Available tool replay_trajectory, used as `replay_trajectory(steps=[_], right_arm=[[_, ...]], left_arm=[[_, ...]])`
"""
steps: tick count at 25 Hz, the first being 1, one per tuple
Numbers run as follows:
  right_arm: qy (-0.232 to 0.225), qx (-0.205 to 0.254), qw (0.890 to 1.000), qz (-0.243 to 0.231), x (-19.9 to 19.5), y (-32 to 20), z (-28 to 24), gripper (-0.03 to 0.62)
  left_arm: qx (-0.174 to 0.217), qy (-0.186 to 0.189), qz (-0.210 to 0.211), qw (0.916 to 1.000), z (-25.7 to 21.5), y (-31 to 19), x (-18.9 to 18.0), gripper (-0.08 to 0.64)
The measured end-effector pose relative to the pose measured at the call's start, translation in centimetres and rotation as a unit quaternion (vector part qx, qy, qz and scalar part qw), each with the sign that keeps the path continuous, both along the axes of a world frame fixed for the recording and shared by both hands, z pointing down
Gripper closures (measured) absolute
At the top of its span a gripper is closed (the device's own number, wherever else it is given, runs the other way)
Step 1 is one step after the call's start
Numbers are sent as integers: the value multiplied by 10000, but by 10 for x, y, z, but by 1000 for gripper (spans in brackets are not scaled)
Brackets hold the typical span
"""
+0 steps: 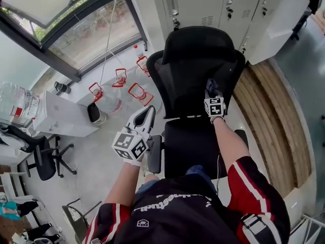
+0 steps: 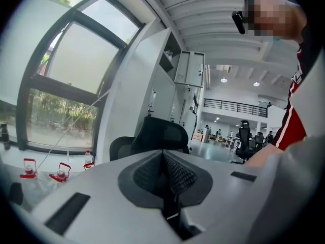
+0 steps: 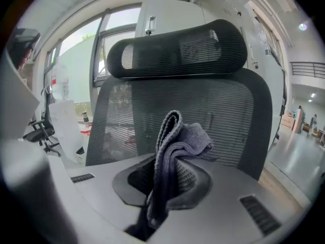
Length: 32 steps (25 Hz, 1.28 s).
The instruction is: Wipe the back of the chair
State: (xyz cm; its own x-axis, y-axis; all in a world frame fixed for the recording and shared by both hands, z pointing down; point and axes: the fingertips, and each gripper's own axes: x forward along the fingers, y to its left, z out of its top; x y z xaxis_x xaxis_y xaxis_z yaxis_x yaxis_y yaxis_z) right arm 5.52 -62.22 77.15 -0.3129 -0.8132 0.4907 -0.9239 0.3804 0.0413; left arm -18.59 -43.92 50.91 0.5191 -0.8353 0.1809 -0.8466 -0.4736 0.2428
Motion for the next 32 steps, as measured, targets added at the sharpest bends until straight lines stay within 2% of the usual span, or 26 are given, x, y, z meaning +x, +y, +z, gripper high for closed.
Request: replay_trajectory(steps=[8, 13, 18, 24, 28, 32], right_arm=[[20, 5, 9987, -501, -97, 3, 3, 535], [65, 8, 9983, -582, -142, 8, 2, 535], [-76, -74, 9976, -689, -191, 12, 1, 535], [-85, -97, 9948, -1011, -252, 21, 4, 535], [-202, -137, 9889, -1463, -297, 31, 2, 535], [-265, -113, 9837, -1773, -318, 42, -2, 535]], left_arm=[[41, 81, -278, 9996, 3, 10, -62, 535], [27, 58, -280, 9996, 4, 13, -97, 535], [33, 88, -275, 9996, -3, 7, -131, 535], [31, 74, -282, 9996, -4, 6, -158, 535], [48, 32, -332, 9994, -5, 4, -172, 535], [87, 69, -391, 9992, -7, 2, -175, 535]])
